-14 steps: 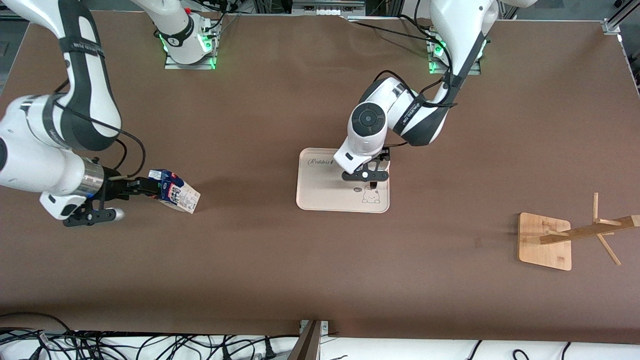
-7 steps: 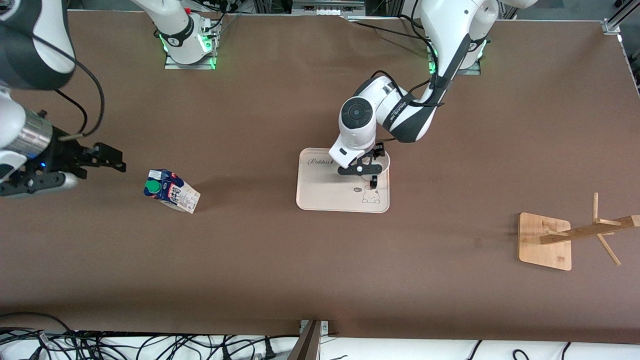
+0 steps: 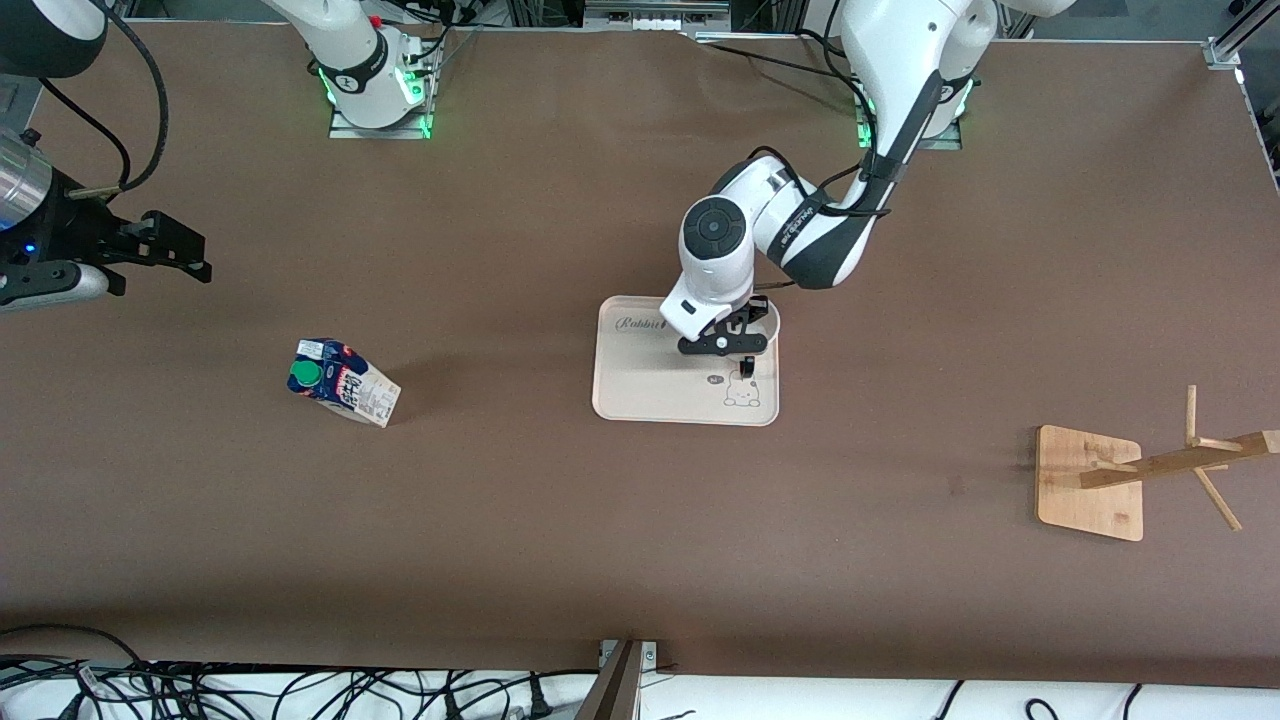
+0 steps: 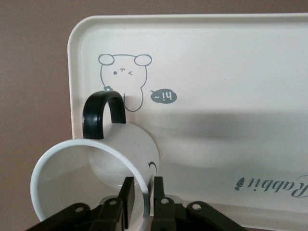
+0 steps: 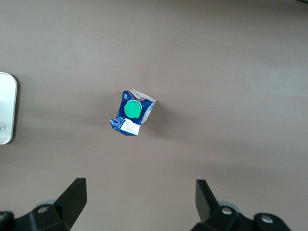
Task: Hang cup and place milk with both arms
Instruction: 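Set the carton on the table while the left gripper grasps the mug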
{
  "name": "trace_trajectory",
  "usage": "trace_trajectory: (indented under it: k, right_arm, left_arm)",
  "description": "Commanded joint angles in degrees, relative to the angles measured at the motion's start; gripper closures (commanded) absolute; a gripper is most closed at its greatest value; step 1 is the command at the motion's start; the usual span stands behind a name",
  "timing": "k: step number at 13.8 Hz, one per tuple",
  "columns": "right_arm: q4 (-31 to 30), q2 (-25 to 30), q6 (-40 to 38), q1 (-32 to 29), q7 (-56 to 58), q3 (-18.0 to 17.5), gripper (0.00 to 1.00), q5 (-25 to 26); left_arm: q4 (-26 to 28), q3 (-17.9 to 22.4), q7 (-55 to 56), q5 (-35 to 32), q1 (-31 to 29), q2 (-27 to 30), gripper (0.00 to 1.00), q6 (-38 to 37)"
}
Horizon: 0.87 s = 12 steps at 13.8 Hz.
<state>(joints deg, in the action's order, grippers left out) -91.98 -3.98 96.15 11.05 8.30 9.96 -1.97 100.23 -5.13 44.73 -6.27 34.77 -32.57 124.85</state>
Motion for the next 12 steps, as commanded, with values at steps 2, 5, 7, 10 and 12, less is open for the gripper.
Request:
trace_trajectory:
  k: [2,5,7,10,12]
  right_arm:
    - [0.75,0.21,1.05,-0.59,-0.48,-0.38,0.00,0.83]
    - [1.45,-0.24,0.44,-0.50,-0.57,-0.47,0.00,1.01]
    - [1.45,-0.32,0.61,-0.59,-0.30,-0.47,0.00,1.01]
    - [1.45,-0.32,0.97,-0.59,-0.65,-0.47,0.00,1.09]
    - [1.45,-0.41,0.97,-0.59,-0.65,-0.47,0.00,1.01]
  left_arm:
    - [-1.61,0.47,0.45,-1.20,0.30,0.13,1.00,0.74]
    - [-3.10,0.64,-0.17,-1.20,0.13,0.75,1.00,0.04]
    - [-4.77,0.73,0.01,-1.20,-0.22,1.80,1.00,-1.62]
    - [-10.65,0.73,-2.09,-1.20,-2.50,3.21,1.00,-8.81]
    - [-14.69,0.73,-7.26,-1.20,-5.74,4.00,1.00,-12.86]
